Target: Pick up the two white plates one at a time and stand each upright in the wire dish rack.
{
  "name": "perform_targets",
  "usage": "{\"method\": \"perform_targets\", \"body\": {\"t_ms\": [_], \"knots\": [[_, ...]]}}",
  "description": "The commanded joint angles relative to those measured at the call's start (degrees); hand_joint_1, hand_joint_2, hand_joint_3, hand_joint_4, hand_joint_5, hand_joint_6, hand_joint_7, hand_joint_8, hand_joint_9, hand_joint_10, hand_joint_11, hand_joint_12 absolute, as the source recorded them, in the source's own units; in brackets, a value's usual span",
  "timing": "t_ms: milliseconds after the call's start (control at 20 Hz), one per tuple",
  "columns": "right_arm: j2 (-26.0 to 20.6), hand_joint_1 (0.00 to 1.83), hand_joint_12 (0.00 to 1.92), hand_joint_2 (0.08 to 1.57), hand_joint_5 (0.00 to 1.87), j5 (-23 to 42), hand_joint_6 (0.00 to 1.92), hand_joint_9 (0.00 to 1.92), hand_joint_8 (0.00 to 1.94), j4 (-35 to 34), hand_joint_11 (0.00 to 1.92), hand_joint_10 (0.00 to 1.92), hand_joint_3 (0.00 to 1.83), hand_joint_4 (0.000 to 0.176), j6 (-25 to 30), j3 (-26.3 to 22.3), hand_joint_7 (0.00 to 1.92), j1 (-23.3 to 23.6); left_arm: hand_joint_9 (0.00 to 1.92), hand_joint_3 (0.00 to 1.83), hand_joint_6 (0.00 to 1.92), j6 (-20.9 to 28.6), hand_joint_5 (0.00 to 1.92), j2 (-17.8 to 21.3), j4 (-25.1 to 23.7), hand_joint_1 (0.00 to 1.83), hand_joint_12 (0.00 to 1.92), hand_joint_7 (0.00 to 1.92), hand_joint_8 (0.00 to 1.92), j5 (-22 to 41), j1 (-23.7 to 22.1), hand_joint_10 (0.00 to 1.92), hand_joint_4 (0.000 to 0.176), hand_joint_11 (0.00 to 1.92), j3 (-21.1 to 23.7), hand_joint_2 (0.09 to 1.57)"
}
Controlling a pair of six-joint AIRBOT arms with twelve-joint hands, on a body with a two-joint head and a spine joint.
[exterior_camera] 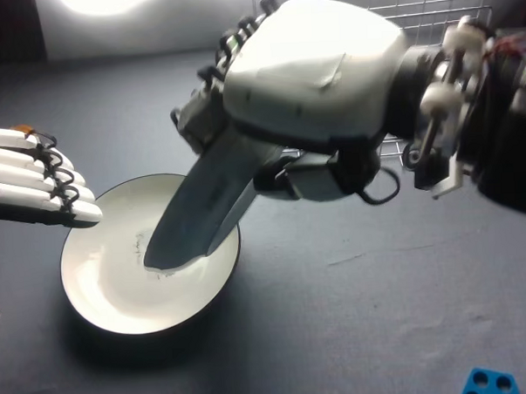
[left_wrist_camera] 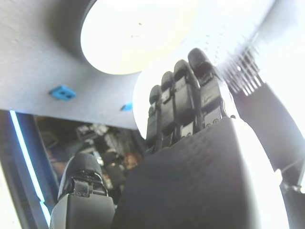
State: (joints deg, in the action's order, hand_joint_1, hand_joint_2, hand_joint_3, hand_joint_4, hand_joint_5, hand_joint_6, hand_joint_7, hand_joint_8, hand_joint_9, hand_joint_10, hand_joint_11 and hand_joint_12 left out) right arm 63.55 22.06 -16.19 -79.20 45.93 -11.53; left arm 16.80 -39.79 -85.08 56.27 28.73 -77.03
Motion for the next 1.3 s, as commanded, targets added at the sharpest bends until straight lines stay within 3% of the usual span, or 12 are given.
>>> {"method": "perform_targets", "body": {"t_ms": [0, 200, 400, 600, 750, 850, 1000, 1250], "knots": [[-0.5, 1.36, 1.40, 1.16, 0.81, 5.0, 1.26, 0.83, 1.11, -1.3, 0.64, 1.27, 0.00, 0.000, 0.4, -0.4, 0.89, 1.9, 0.17, 0.00, 0.00, 0.1, 0.16, 0.0, 3.7, 0.00, 0.49, 0.20, 0.00, 1.8, -0.4, 0.00, 0.000, 0.00, -0.5, 1.12], [-3.0, 1.36, 1.38, 1.16, 0.81, 3.0, 1.25, 0.85, 1.09, -14.8, 0.66, 1.25, 0.00, 0.000, 0.4, -0.4, 0.90, 6.6, 0.17, 0.00, 0.00, -0.1, 0.17, -0.3, 3.7, 0.00, 0.49, 0.20, 0.00, 1.4, -0.6, 0.00, 0.000, 0.00, -0.7, 1.11], [-5.4, 1.36, 1.38, 1.16, 0.81, 3.6, 1.25, 0.83, 1.10, -22.1, 0.63, 1.28, 0.00, 0.000, 0.9, -0.4, 0.90, 9.7, 0.21, 0.00, 0.00, -0.4, 0.19, -0.7, 3.7, 0.00, 0.57, 0.22, 0.01, 1.2, -0.9, 0.01, 0.000, 0.00, 0.0, 1.11], [-7.6, 1.36, 1.39, 1.16, 0.80, 9.6, 1.24, 0.84, 1.10, -22.9, 0.63, 1.27, 0.00, 0.000, 7.1, -0.4, 0.91, 10.0, 0.19, 0.00, 0.00, -0.4, 0.19, -1.1, 2.6, 0.00, 0.54, 0.22, 0.00, 1.2, -1.9, 0.00, 0.000, 0.00, 0.2, 1.12], [-8.6, 1.36, 1.40, 1.15, 0.82, 11.6, 1.21, 0.85, 1.07, -23.5, 0.64, 1.26, 0.00, 0.000, 8.1, -0.3, 0.93, 10.5, 0.16, 0.00, 0.00, -0.4, 0.17, -1.4, 2.5, 0.00, 0.47, 0.19, 0.00, 1.2, -1.9, 0.00, 0.000, 0.00, -0.1, 1.11], [-9.2, 1.36, 1.39, 1.15, 0.82, 11.6, 1.20, 0.86, 1.06, -24.1, 0.64, 1.24, 0.00, 0.000, 8.3, -0.1, 0.94, 10.7, 0.20, 0.00, 0.00, -0.9, 0.19, -1.7, 2.4, 0.00, 0.56, 0.22, 0.01, 0.9, -1.9, 0.01, 0.000, 0.00, -0.4, 1.11], [-10.0, 1.36, 1.39, 1.15, 0.81, 10.7, 1.20, 0.86, 1.08, -24.1, 0.64, 1.25, 0.00, 0.000, 8.7, 0.7, 0.93, 10.9, 0.16, 0.00, 0.00, -1.0, 0.16, -2.0, 2.3, 0.00, 0.47, 0.19, 0.00, 0.6, -1.9, 0.00, 0.000, 0.00, -0.7, 1.12], [-11.6, 1.37, 1.39, 1.14, 0.83, 5.3, 1.17, 0.87, 1.06, -24.1, 0.66, 1.23, 0.00, 0.000, 12.4, 3.5, 0.95, 11.1, 0.18, 0.00, 0.00, -1.8, 0.18, -2.8, 0.4, 0.00, 0.49, 0.21, 0.01, -1.1, -1.9, 0.00, 0.000, 0.00, -0.5, 1.12]]}}
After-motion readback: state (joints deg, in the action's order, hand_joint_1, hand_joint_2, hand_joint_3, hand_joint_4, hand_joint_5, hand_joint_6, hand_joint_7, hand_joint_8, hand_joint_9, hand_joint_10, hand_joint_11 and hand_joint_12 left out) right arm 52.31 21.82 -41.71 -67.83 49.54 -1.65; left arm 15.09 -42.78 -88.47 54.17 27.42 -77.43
